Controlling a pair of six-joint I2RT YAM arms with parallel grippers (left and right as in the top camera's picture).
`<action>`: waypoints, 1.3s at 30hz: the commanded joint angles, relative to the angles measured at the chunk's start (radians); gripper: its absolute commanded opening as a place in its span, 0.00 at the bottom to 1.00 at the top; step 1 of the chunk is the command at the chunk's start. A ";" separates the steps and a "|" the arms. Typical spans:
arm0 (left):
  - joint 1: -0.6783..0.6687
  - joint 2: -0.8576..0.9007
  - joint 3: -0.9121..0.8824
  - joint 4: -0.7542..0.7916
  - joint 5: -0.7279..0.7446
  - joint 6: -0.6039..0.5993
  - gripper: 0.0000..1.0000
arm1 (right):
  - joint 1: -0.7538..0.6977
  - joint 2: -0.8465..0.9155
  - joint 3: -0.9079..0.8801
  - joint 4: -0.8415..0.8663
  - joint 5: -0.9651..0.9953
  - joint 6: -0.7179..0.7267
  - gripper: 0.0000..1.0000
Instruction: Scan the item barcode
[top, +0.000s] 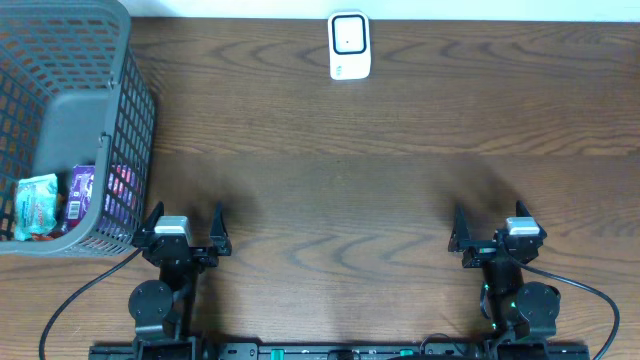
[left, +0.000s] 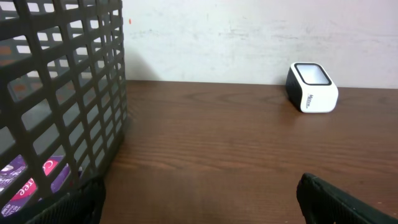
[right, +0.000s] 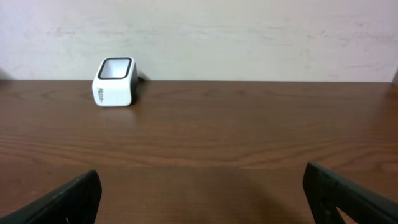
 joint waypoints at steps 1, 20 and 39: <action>-0.004 -0.006 -0.014 -0.036 0.058 -0.025 0.98 | -0.004 -0.003 -0.002 -0.004 0.006 0.003 0.99; -0.004 -0.006 -0.014 0.167 0.422 -0.652 0.98 | -0.004 -0.003 -0.002 -0.004 0.006 0.003 0.99; -0.004 0.050 0.171 0.582 0.427 -0.600 0.98 | -0.004 -0.003 -0.002 -0.004 0.006 0.003 0.99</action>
